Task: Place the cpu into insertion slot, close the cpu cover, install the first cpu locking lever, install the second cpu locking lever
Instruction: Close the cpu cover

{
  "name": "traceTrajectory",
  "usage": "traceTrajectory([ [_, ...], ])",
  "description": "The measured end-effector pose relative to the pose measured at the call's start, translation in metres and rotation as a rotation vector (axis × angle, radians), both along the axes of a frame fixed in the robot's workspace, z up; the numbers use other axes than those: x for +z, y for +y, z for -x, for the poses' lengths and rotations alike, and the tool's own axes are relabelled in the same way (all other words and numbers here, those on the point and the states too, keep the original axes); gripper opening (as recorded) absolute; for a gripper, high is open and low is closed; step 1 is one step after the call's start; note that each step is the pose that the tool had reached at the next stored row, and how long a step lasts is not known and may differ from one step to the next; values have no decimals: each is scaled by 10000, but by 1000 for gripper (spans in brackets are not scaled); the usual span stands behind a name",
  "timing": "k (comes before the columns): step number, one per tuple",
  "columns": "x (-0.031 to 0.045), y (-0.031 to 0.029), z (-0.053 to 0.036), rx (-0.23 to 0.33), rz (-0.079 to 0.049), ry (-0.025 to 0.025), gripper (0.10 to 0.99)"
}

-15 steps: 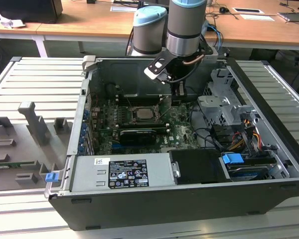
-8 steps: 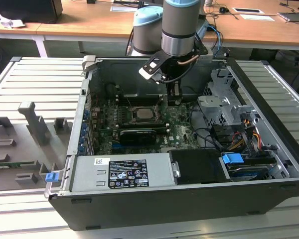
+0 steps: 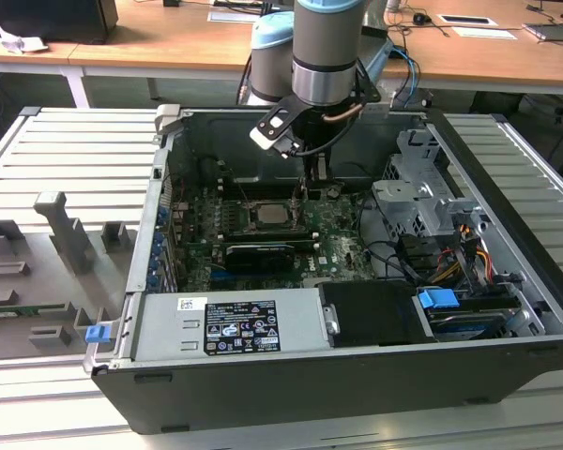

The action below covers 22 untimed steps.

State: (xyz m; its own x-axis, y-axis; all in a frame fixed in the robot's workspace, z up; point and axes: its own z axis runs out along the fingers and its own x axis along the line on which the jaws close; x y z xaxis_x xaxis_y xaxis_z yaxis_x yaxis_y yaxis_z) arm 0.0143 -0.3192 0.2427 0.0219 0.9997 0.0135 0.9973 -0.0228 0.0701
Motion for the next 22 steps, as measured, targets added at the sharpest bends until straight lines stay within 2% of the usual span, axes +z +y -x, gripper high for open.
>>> traceTrajectory([
  [15, -1, 1, 242, 0, 1, 0, 106],
  [22, -1, 1, 327, -1, 0, 0, 106],
])
